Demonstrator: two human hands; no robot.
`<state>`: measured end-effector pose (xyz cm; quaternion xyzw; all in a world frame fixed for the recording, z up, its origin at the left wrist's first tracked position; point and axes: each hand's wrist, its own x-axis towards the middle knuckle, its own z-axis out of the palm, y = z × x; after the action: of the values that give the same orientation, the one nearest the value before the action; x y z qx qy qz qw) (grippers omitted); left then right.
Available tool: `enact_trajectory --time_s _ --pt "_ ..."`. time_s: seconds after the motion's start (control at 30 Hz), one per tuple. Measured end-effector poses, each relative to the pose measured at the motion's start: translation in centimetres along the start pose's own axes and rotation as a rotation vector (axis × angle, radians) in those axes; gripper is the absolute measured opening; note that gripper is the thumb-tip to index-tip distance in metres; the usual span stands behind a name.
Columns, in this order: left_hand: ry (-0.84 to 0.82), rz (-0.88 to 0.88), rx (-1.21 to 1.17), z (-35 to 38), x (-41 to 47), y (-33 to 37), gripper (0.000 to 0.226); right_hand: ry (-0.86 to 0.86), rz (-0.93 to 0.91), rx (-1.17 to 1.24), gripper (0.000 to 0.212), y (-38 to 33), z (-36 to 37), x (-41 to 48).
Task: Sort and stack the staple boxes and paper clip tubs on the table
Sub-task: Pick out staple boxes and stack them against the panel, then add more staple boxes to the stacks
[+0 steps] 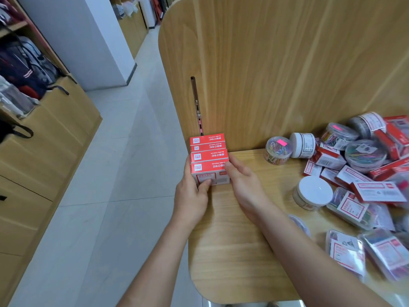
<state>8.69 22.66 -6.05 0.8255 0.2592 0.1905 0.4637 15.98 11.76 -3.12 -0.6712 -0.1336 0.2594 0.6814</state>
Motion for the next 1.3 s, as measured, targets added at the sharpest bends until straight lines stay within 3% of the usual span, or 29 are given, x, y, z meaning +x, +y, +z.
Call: enact_trajectory --time_s 0.1,0.17,0.23,0.33,0.4,0.53,0.63,0.73,0.8,0.93,1.0,1.07,1.17,1.3 --pt "-0.097 -0.041 -0.055 -0.6 0.2 -0.3 0.074 -0.045 0.06 -0.069 0.028 -1.0 -0.4 -0.7" --pt "-0.099 -0.081 -0.083 -1.2 -0.1 -0.3 0.077 -0.069 0.062 -0.192 0.053 -2.2 -1.7 -1.7" --pt "-0.01 -0.089 -0.045 -1.9 -1.2 0.3 0.083 -0.016 -0.02 -0.32 0.062 -3.3 -4.0 -3.1" --pt "0.184 0.15 0.033 -2.9 -3.2 2.3 0.071 0.096 -0.185 -0.536 0.048 -5.0 -8.5 -6.0" --pt "0.208 0.319 0.065 -2.7 -4.4 4.3 0.061 0.147 -0.225 -0.738 0.035 -5.8 -11.7 -7.9" --pt "0.044 0.527 0.147 -0.3 -6.6 7.7 0.038 0.194 -0.233 -1.041 0.031 -6.6 -16.9 -11.2" --pt "-0.141 0.667 0.248 2.3 -8.8 9.5 0.026 0.16 -0.231 -1.248 0.041 -6.6 -20.5 -12.9" --pt "-0.325 0.827 0.449 6.0 -11.4 11.0 0.023 0.074 -0.23 -1.303 0.061 -6.2 -23.8 -14.3" --pt "-0.413 0.851 0.582 8.5 -12.8 11.7 0.033 -0.058 -0.164 -1.333 0.079 -5.7 -25.4 -15.1" --pt "-0.519 0.76 0.893 11.9 -13.7 11.8 0.087 -0.319 -0.074 -1.569 0.107 -4.2 -27.6 -16.2" --pt "-0.522 0.697 0.957 12.9 -14.4 12.2 0.096 -0.373 -0.116 -1.591 0.112 -3.4 -29.0 -16.4" --pt "-0.474 0.704 0.921 14.0 -15.5 13.1 0.086 -0.377 -0.208 -1.575 0.111 -2.1 -30.5 -16.4" --pt "-0.372 0.782 0.814 16.2 -17.6 14.6 0.068 -0.274 -0.354 -1.449 0.101 -0.2 -32.4 -16.0" --pt "-0.303 0.794 0.823 20.2 -19.7 15.0 0.071 -0.09 -0.55 -1.302 0.078 1.6 -33.4 -15.0"
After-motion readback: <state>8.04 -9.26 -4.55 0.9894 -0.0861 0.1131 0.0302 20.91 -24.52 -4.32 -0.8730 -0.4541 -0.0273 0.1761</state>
